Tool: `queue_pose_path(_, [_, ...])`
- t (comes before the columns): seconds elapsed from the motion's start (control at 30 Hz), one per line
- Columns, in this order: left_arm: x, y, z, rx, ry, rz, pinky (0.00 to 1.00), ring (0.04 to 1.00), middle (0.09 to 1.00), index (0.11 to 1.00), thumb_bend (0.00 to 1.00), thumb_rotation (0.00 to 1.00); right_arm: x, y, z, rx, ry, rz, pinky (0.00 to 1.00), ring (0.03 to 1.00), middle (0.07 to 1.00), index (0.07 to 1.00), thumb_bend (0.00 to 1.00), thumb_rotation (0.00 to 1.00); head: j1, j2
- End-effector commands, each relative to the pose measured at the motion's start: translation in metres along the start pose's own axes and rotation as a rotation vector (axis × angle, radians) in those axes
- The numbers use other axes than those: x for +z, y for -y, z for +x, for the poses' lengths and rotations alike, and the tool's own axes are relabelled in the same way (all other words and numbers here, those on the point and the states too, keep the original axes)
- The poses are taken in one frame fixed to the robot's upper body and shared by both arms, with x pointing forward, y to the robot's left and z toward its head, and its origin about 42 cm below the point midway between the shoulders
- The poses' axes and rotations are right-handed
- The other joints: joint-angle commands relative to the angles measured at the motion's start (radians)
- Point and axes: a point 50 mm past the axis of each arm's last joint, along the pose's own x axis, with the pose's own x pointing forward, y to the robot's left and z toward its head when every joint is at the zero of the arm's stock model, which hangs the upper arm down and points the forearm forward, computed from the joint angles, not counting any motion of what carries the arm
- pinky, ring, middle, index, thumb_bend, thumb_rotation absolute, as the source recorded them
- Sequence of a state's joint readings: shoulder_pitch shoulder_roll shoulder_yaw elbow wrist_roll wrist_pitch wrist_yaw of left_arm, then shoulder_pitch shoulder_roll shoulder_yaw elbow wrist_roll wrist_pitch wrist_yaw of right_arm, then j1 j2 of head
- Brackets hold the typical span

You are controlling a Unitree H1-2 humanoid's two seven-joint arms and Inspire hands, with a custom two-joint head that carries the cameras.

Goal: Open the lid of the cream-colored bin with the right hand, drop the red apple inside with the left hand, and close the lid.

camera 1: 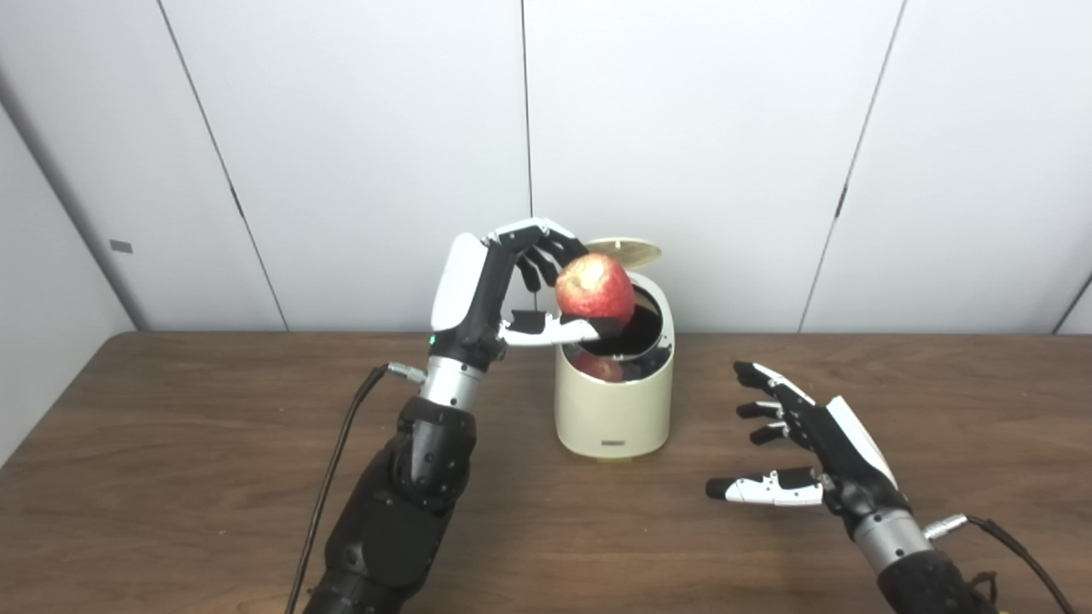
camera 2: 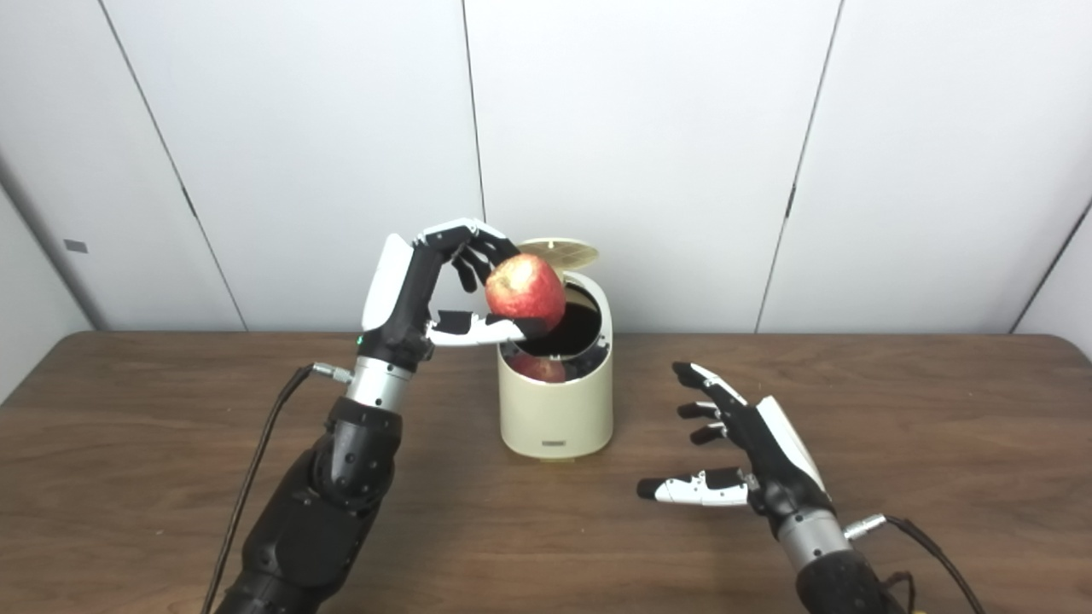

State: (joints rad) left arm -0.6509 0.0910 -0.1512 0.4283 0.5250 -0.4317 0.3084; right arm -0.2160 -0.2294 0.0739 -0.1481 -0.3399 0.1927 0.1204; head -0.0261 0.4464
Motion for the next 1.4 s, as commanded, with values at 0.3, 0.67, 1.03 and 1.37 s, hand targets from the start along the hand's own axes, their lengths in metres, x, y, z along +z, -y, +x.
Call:
queue_pose_path(0.3, [0.008, 0.009, 0.021, 0.053, 0.139, 0.154, 0.25, 0.356, 0.456, 0.495, 0.53, 0.0, 0.017, 0.005, 0.001, -0.058, 0.067, 0.006, 0.64, 0.774, 0.885, 0.876, 0.78, 0.16, -0.014, 0.008])
queue_pose_path(0.67, [-0.007, 0.021, 0.019, 0.087, 0.223, 0.333, 0.2, 0.301, 0.413, 0.504, 0.52, 0.0, 0.013, 0.006, -0.001, -0.063, 0.067, 0.01, 0.64, 0.782, 0.892, 0.882, 0.77, 0.19, -0.022, 0.01])
queue_pose_path(1.03, [-0.023, 0.028, 0.02, 0.096, 0.254, 0.445, 0.15, 0.25, 0.44, 0.488, 0.52, 0.0, 0.013, 0.005, -0.003, -0.067, 0.07, 0.025, 0.63, 0.781, 0.897, 0.881, 0.76, 0.18, -0.035, 0.008])
queue_pose_path(1.37, [-0.031, 0.036, 0.02, 0.059, 0.201, 0.525, 0.24, 0.379, 0.458, 0.517, 0.52, 0.0, 0.009, 0.006, -0.006, -0.086, 0.048, -0.012, 0.61, 0.763, 0.883, 0.876, 0.78, 0.23, -0.045, 0.007])
